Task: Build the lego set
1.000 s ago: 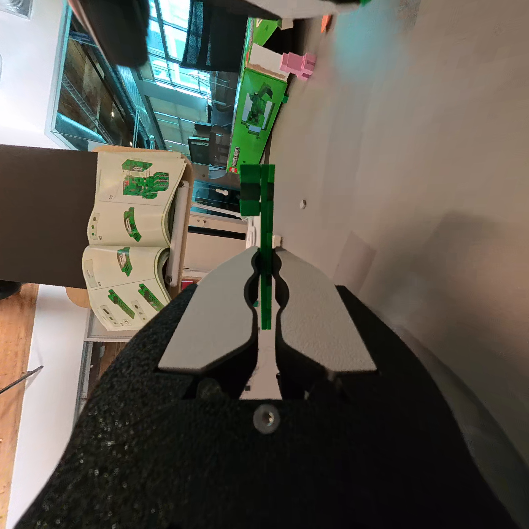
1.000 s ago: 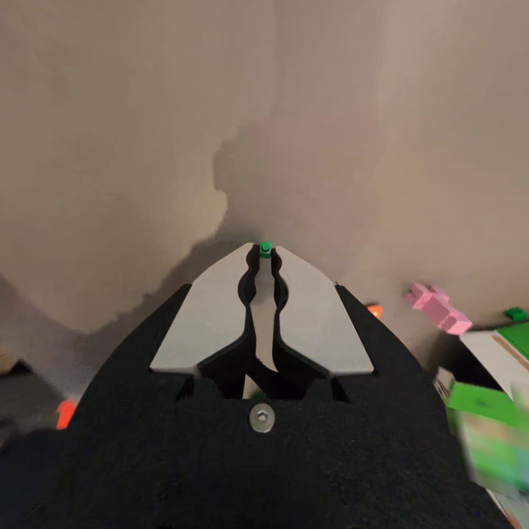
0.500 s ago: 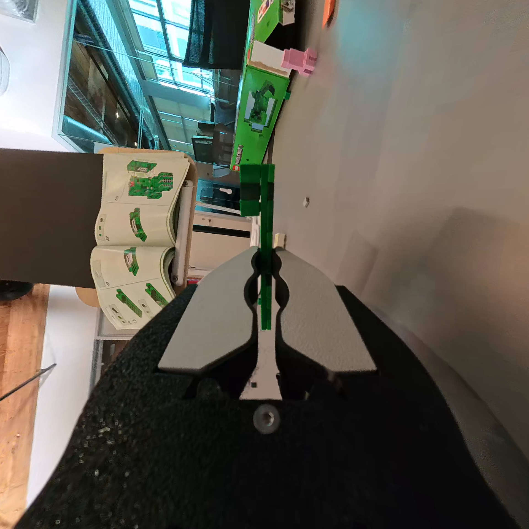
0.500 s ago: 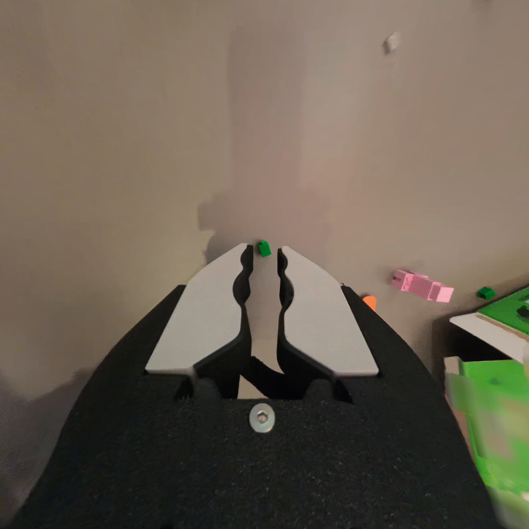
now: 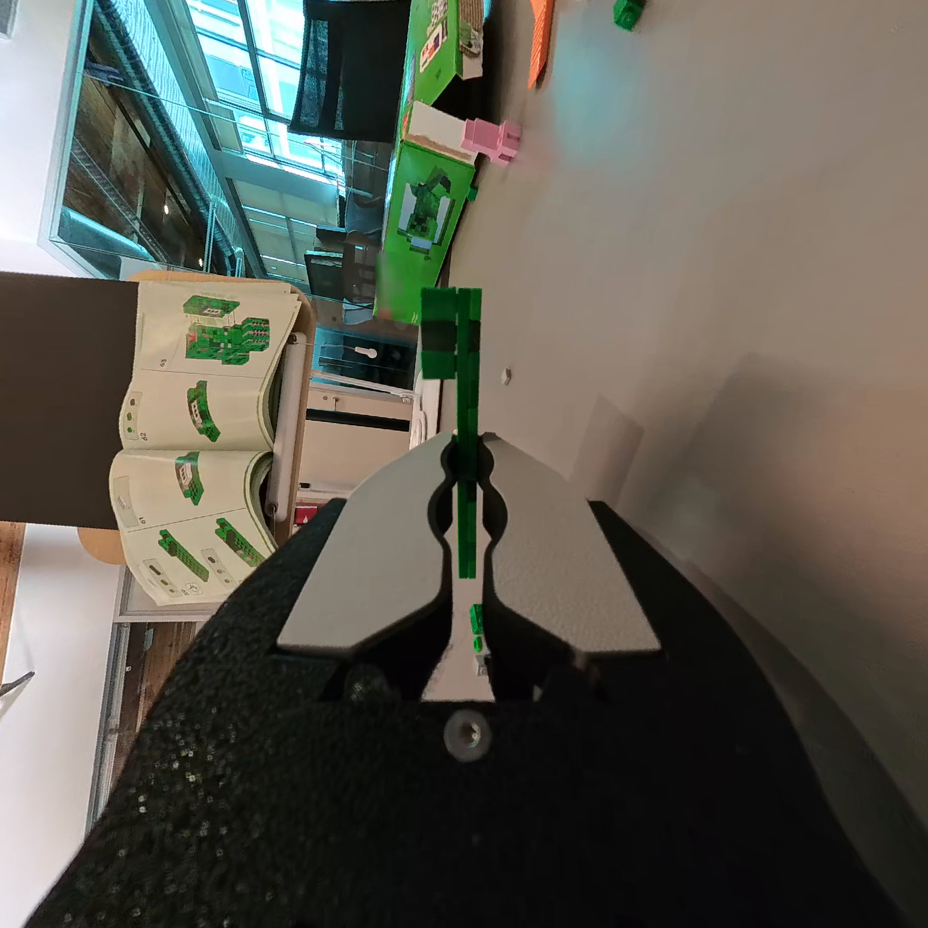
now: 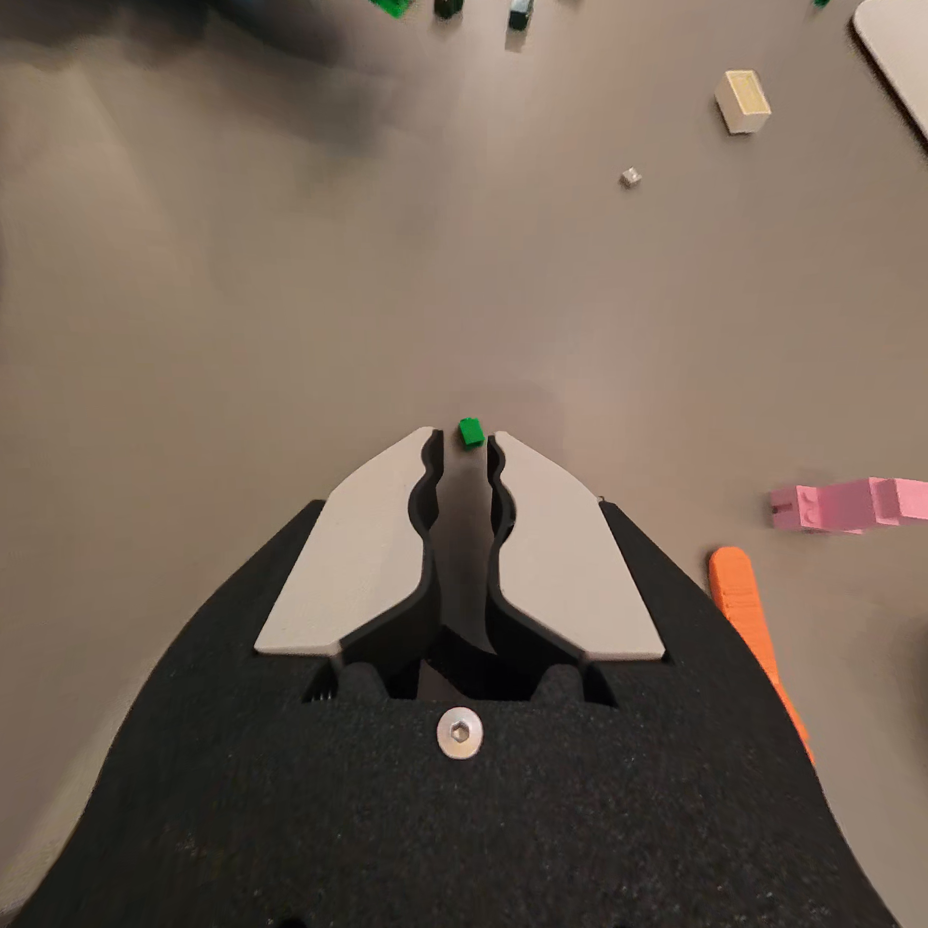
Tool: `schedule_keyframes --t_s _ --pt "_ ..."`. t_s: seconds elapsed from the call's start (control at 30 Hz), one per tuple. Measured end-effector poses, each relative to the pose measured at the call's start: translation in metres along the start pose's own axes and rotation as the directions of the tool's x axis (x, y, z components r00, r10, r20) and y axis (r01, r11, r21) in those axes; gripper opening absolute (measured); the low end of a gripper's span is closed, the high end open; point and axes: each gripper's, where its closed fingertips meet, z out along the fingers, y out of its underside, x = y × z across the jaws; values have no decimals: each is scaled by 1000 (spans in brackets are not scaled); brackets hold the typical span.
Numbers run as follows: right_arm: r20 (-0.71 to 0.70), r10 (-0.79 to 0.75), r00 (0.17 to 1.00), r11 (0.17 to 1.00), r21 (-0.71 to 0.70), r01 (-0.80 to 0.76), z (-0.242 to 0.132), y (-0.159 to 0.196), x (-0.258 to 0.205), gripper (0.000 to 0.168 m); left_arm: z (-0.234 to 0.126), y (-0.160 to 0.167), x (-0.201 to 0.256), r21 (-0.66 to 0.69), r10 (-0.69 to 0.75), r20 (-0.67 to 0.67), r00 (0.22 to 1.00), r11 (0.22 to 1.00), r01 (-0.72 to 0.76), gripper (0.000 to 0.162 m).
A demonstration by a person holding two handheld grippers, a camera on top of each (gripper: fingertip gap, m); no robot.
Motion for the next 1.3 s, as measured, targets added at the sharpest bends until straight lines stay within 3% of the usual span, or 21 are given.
schedule_keyframes --t_s 0.27,0.37,0.6,0.77,0.87,1.1,1.2,1.3 --pt "42 -71 997 992 -103 75 9 9 4 19 1 -4 3 16 -2 -16 1000 1000 2 5" --pt "71 -74 995 988 -133 83 9 8 4 0 1 -4 3 16 -1 -16 1000 1000 1 5" --pt "135 -112 985 940 -307 149 -3 -7 4 2 1 -5 2 19 0 -17 1000 1000 0 5" --pt "163 -91 982 961 -245 130 6 -2 6 21 1 -6 2 19 9 -21 1000 1000 -8 5" --pt "163 -80 983 975 -190 111 12 3 3 20 1 -6 2 20 8 -23 1000 1000 -8 5" --pt "132 -69 989 974 -205 95 11 4 6 8 1 -8 4 27 5 -29 1000 1000 -4 5" --pt "149 -14 989 940 -336 64 0 1 8 8 1 -7 3 27 0 -21 1000 1000 0 5" --pt "150 103 983 787 -617 12 -16 11 10 7 0 -8 1 30 3 -8 1000 1000 -2 5"
